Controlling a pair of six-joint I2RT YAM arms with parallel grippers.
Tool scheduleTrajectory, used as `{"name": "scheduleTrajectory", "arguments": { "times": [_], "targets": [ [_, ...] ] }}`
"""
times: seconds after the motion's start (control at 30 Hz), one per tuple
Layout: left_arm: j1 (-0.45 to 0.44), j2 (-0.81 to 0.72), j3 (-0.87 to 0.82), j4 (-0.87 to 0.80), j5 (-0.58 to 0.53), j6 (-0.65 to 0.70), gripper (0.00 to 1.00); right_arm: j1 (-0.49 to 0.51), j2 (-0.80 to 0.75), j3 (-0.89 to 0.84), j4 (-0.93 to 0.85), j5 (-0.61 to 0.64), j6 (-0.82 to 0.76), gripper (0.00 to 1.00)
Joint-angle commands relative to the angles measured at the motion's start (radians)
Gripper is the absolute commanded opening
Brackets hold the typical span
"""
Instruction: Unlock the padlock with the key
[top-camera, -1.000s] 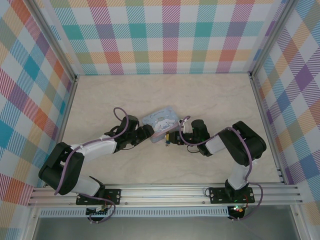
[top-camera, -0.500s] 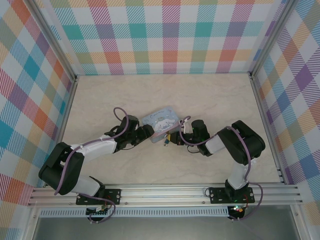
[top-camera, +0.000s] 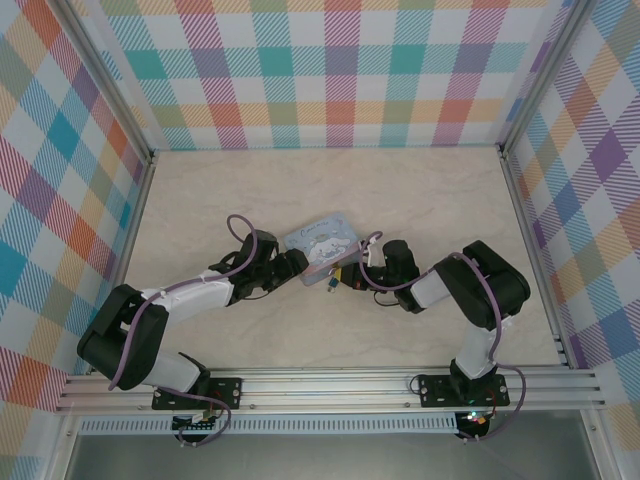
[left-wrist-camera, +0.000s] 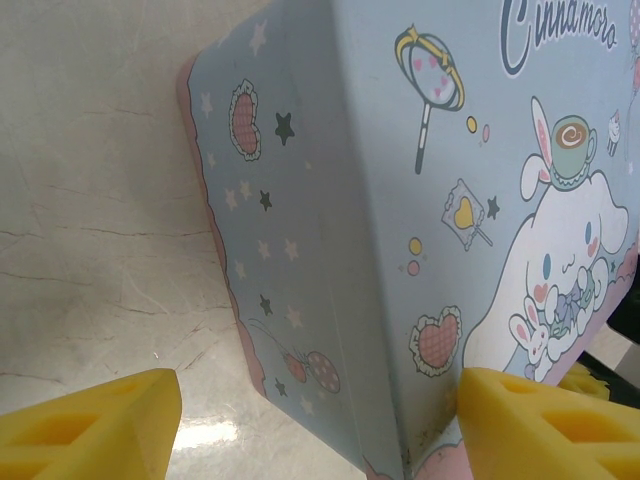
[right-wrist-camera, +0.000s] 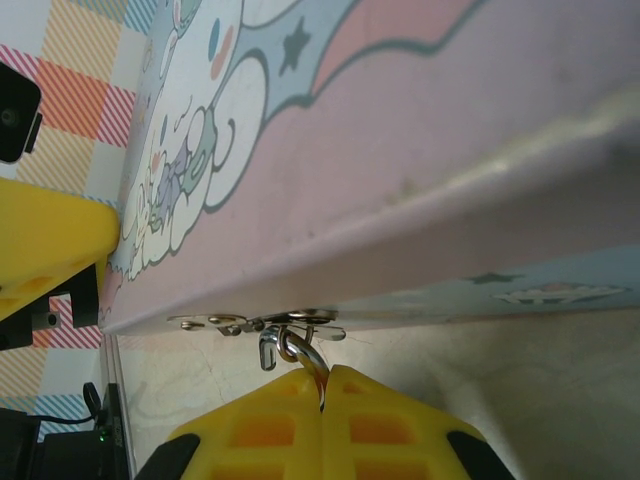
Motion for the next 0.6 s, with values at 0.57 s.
{"name": "scheduleTrajectory", "arguments": {
  "times": [0.57],
  "targets": [
    [-0.015,0.019,-0.035,-0.131,-0.03,0.009,0.73,-0.018,0.027,-0.081,0.215,0.129,0.157,0.04]
  ]
}}
